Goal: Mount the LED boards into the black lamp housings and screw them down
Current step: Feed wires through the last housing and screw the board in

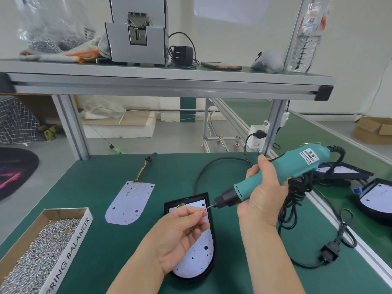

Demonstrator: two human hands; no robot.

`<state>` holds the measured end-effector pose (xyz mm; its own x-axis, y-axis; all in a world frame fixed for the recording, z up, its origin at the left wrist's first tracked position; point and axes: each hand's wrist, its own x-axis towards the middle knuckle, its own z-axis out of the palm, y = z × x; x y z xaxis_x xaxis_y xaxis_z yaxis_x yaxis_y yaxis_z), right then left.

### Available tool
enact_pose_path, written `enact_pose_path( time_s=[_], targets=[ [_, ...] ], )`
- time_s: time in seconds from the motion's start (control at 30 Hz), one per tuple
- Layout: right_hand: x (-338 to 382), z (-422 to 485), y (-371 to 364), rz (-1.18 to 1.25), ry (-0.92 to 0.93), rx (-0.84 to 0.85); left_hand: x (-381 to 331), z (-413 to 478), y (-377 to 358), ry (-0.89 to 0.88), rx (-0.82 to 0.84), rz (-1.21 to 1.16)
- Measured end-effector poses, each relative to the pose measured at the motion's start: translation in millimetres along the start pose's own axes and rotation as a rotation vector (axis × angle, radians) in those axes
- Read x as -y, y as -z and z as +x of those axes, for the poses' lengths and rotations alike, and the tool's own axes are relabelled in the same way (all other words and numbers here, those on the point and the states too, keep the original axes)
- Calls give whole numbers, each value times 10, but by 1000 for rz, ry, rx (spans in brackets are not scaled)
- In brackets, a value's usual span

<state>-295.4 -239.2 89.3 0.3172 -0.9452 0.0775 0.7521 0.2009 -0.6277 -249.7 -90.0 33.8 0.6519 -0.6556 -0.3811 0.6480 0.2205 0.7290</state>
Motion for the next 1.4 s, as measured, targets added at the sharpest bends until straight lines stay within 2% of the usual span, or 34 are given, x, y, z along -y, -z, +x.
enact_pose_path(
  time_s=[0.33, 0.7, 0.87, 1.03, 1.13, 1.2, 1.3, 1.33, 1.4],
  targets=[
    [-28, -15, 14, 22, -32, -16, 10, -24, -13, -49, -20, 47],
    [-10, -82, -25, -101, 32, 30, 117, -91, -123, -387, -200, 418],
    [-17, -76, -36, -125, 50, 60, 89, -115, -112, -448, -168, 565],
    [-52, -84, -52, -146, 54, 68, 100, -106, -59, -423, -183, 563],
    [-55, -45, -67, -144, 66, 50, 54, -88, 59, -310, -162, 535],
    [-52, 11, -80, -129, 70, 42, -18, -38, 240, -280, -265, 512],
    [-73, 84, -97, -146, 91, 42, -139, 64, 573, -293, -612, 692],
    [-92, 102, -100, -155, 100, 41, -149, 90, 636, -255, -647, 796],
    [-136, 140, -100, -164, 107, 40, -112, 156, 640, -144, -589, 999]
  ],
)
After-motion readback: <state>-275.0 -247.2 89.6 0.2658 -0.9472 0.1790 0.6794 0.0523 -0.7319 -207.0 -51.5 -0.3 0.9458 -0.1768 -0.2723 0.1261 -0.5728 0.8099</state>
